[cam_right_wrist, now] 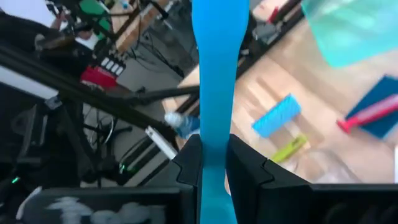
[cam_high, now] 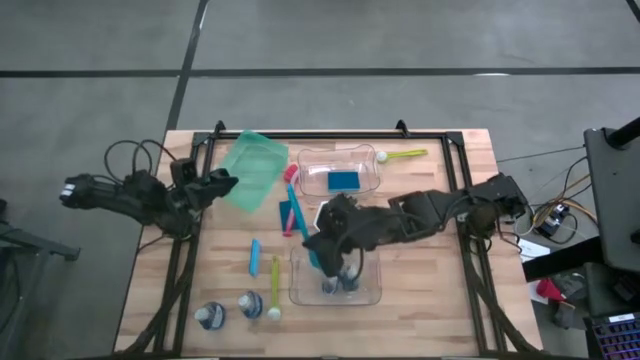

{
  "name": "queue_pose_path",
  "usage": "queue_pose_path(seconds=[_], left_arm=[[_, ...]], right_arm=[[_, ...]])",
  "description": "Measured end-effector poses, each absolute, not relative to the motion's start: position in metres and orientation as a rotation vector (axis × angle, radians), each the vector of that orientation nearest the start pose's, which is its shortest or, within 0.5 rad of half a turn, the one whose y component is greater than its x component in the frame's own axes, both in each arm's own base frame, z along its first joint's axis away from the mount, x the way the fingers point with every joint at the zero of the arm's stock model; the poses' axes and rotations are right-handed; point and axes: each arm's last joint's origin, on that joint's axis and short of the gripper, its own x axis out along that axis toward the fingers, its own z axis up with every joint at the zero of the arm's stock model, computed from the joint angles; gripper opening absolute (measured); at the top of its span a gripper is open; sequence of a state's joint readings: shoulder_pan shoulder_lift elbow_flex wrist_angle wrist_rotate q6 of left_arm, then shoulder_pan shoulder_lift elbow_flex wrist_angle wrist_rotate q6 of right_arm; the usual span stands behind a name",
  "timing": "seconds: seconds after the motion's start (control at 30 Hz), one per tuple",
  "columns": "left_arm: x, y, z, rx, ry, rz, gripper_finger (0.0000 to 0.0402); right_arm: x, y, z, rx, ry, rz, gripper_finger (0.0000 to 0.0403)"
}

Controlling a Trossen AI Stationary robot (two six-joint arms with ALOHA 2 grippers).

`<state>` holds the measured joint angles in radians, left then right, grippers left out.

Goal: Pick & Place Kitchen Sink Supplies
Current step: Put the blue dishwashing brush into the light blue bin

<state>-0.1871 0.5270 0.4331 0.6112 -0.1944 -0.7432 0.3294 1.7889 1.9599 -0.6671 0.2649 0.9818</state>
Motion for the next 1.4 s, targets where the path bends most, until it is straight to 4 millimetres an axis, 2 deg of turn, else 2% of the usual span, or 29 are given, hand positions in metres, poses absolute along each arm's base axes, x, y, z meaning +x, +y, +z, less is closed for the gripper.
queue_pose_path(seconds=[0.23,0.4,0.53,0.7,0.93,1.4], left_arm=[[0.145,-0.022,0.353,-0.764,-0.468,-0.187,0.0218],[0.164,-0.026,0.373,-0.787,-0.46,-0.199,0.0218],[0.183,-0.03,0.383,-0.772,-0.423,-0.2,0.0218],[0.196,-0.033,0.402,-0.778,-0.461,-0.216,0.0218],[0.203,-0.034,0.414,-0.745,-0.47,-0.221,0.0218],[0.213,-0.035,0.414,-0.741,-0.458,-0.202,0.0218]], right_arm=[[0.382,0.111,0.427,0.793,0.345,-0.127,0.0044],[0.387,0.106,0.433,0.789,0.267,-0.1,0.0044],[0.388,0.104,0.434,0.789,0.242,-0.093,0.0044],[0.391,0.098,0.433,0.792,0.234,-0.107,0.0044],[0.391,0.099,0.434,0.781,0.227,-0.097,0.0044],[0.393,0.095,0.435,0.8,0.235,-0.065,0.0044]])
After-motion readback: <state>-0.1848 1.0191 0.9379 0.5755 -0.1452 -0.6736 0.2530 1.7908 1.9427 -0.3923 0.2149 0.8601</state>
